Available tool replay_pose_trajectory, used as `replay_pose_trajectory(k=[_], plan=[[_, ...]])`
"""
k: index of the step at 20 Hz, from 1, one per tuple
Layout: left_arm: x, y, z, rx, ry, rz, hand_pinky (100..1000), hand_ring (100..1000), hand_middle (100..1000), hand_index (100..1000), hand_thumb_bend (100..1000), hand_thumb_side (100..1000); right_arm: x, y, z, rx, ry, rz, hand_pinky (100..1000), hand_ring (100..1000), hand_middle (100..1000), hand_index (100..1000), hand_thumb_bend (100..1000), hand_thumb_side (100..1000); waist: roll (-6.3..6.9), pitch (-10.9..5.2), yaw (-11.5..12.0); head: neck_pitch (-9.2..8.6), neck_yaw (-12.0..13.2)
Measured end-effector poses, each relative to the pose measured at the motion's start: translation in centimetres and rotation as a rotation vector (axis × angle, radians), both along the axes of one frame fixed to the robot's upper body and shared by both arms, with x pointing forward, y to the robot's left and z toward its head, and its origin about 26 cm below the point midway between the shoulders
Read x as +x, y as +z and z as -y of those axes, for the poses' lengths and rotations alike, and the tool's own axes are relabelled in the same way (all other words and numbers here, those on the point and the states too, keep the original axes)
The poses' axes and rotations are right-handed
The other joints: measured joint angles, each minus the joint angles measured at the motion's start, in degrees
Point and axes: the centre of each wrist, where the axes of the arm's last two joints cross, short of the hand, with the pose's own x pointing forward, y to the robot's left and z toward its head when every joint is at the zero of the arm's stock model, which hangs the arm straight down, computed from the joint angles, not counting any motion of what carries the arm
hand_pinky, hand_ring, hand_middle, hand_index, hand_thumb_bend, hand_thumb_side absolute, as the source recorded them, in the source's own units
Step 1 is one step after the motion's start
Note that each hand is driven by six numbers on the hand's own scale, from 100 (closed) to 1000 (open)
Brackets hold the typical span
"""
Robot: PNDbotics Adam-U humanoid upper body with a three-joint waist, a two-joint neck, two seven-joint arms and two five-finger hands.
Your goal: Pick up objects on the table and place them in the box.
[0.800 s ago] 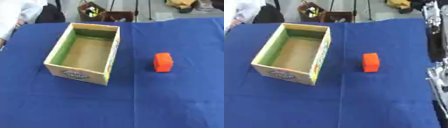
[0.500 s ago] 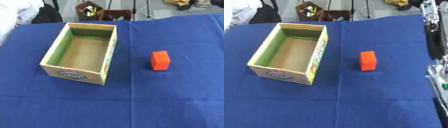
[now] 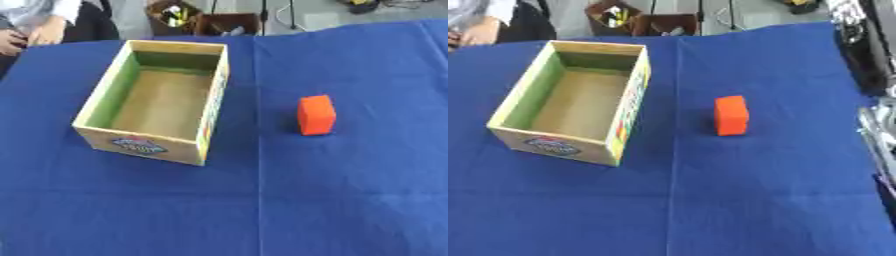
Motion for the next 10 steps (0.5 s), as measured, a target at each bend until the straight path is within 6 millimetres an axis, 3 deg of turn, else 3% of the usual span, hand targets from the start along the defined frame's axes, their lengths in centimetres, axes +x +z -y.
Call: replay_pose_trajectory(k=[5,10], plan=[[-0.1,-0.2,0.0,0.002,-0.001,-0.007,482,633,578,750,350,901,0.8,1.2,0.1,-0.19,-0.072,-0.006,857,862,816,891,365,1000,-0.26,-0.01,0.3,0.0,0.0],[-0.1,-0.2,0.1,0.007,-0.004,-0.008,482,633,578,750,350,900,2.4,1.7,0.5,-0.395,-0.129,-0.014,864,880,842,899,395,1000,-0.32,-0.01,0.7,-0.15,-0.3]])
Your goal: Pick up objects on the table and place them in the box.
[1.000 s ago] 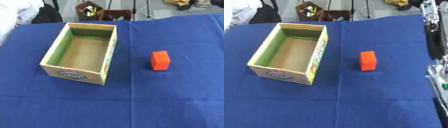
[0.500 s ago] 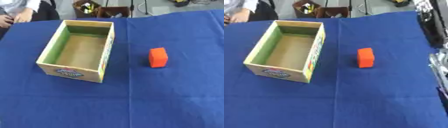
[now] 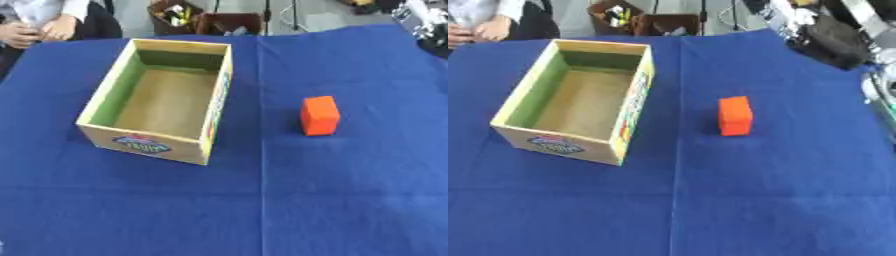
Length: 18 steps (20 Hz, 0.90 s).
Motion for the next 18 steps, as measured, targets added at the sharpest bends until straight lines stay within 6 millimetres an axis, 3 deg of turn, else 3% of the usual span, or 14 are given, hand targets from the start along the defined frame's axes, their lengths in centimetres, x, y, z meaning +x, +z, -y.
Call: replay_pose_trajectory(k=[11,14,18], plan=[[-0.1,-0.1,0.0,0.004,-0.002,-0.006,482,634,578,749,350,898,2.7,-0.2,1.0,-0.344,-0.075,-0.043,880,915,850,919,423,1000,-0.32,-0.01,0.3,-1.03,-1.0],[-0.1,-0.2,-0.1,0.005,-0.001,-0.01,481,633,578,746,351,898,3.5,-0.4,1.4,-0.415,-0.094,-0.064,880,920,832,914,481,956,-0.36,-0.07,0.3,-1.03,-0.9],[-0.1,-0.2,-0.1,0.006,0.0,-0.011,481,633,578,746,352,897,4.3,-0.5,2.0,-0.49,-0.118,-0.102,886,931,827,932,603,826,-0.37,-0.12,0.0,-1.03,-0.8]])
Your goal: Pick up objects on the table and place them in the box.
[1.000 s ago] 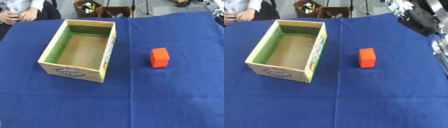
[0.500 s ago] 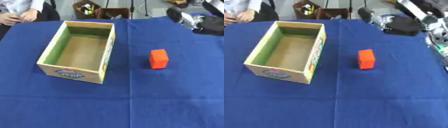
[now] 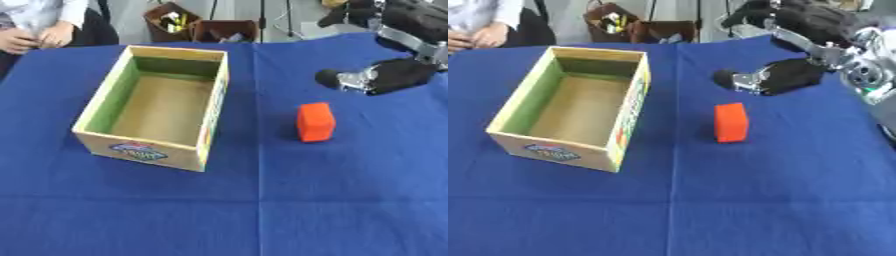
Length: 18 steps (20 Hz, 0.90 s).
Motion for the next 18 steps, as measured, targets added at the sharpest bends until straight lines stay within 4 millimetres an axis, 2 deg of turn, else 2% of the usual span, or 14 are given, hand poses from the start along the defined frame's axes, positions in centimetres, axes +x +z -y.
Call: replay_pose_trajectory(k=[5,7,10,15,18], plan=[[0.0,0.0,0.0,0.0,0.001,-0.002,481,634,578,746,350,896,0.7,0.2,0.2,-0.11,-0.048,-0.082,891,940,836,957,641,665,0.01,-0.15,-0.1,0.0,0.0],[0.0,-0.1,0.0,0.0,0.001,-0.003,481,634,578,746,350,895,0.5,1.3,0.0,-0.167,-0.079,-0.153,890,942,839,969,623,575,0.02,-0.35,-0.1,0.0,0.0],[-0.1,-0.1,0.0,0.0,0.002,-0.004,481,634,578,746,349,893,0.2,2.4,-0.4,-0.221,-0.119,-0.244,887,939,835,983,579,486,0.01,-0.38,-0.4,0.0,0.0],[-0.1,-0.1,-0.1,0.0,0.002,-0.006,482,634,578,745,349,892,0.3,2.7,-1.1,-0.248,-0.142,-0.329,882,935,828,982,536,419,0.0,-0.38,-0.3,0.0,-0.2],[-0.1,-0.1,-0.1,0.001,0.002,-0.006,481,634,578,745,349,890,1.0,2.3,-1.6,-0.254,-0.145,-0.363,878,929,814,973,548,422,-0.03,-0.38,0.0,-0.01,-0.4]])
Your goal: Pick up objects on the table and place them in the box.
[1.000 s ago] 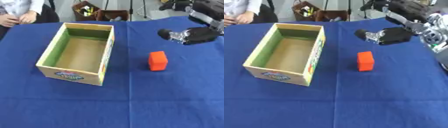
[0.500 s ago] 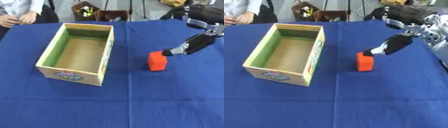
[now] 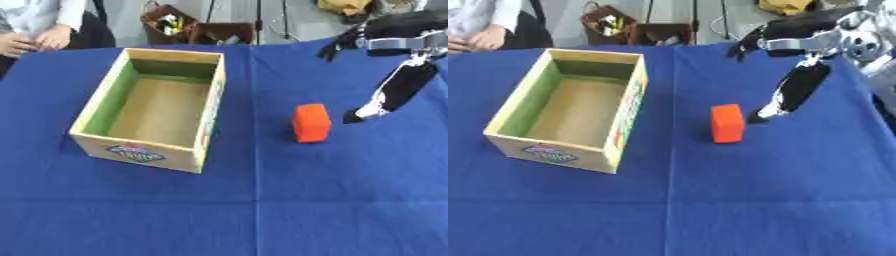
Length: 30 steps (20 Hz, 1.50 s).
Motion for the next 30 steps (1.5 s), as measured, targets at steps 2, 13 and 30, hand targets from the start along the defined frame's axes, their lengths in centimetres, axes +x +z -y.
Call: replay_pose_trajectory(k=[2,13,30], plan=[[0.0,0.0,0.0,0.0,0.0,-0.001,481,634,578,745,348,890,0.5,-0.4,-0.2,0.002,-0.005,-0.02,872,923,803,964,549,434,-0.06,0.0,0.0,0.0,-0.1],[0.0,0.1,0.0,0.001,-0.003,-0.001,481,635,577,743,349,887,2.3,-2.7,-1.3,-0.025,-0.045,-0.05,855,912,781,927,514,437,0.08,0.4,0.4,-0.01,-0.4],[0.1,0.1,0.1,0.003,-0.007,-0.003,481,635,575,742,347,883,4.5,-5.9,-0.7,-0.083,-0.108,-0.092,849,903,745,889,491,403,0.42,0.78,0.7,-0.16,-1.4]])
